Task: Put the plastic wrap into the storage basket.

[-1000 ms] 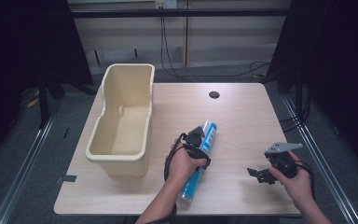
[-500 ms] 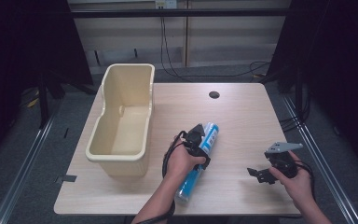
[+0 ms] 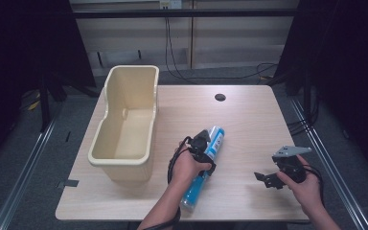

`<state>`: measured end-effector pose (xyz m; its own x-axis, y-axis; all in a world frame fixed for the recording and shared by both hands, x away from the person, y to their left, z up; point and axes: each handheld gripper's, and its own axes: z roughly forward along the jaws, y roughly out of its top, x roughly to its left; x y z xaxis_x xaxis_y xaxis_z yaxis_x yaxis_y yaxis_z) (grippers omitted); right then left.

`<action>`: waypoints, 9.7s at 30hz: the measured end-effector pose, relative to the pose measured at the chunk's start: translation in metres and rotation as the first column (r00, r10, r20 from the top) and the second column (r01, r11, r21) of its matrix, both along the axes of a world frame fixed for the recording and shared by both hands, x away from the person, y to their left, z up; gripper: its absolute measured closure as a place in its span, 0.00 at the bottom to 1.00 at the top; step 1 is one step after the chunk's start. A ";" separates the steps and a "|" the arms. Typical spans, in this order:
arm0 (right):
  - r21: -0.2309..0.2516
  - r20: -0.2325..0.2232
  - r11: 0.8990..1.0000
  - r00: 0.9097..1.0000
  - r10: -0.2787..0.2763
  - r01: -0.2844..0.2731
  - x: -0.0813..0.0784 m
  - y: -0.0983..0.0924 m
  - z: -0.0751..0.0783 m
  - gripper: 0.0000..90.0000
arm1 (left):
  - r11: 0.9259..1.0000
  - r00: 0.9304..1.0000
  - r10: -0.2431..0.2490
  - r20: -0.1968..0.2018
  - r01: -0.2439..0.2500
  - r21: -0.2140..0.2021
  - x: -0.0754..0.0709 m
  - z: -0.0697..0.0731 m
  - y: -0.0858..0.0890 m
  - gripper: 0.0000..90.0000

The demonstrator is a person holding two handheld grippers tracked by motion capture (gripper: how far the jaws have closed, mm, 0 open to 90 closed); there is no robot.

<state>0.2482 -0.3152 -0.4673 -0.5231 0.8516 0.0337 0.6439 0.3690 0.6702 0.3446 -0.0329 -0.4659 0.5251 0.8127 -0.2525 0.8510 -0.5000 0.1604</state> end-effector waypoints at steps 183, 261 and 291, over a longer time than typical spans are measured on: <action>-0.001 0.026 1.000 1.000 0.006 -0.006 0.004 0.000 0.000 0.04 | 0.971 0.973 0.229 -0.003 -0.229 -0.072 0.025 0.214 0.146 0.36; 0.007 0.032 1.000 0.999 -0.006 0.006 0.004 -0.003 0.002 0.04 | 0.877 0.875 0.480 -0.062 -0.479 0.026 0.042 0.161 0.197 0.36; 0.009 0.044 1.000 0.999 -0.006 0.006 0.004 -0.004 0.002 0.04 | 0.841 0.832 0.539 -0.134 -0.539 0.032 0.053 0.131 0.193 0.36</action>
<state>0.2521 -0.3191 -0.4648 -0.5193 0.8544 0.0186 0.6160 0.3591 0.7011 0.3975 0.1598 -0.3349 -0.0345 0.9550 -0.2944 0.9986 0.0449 0.0286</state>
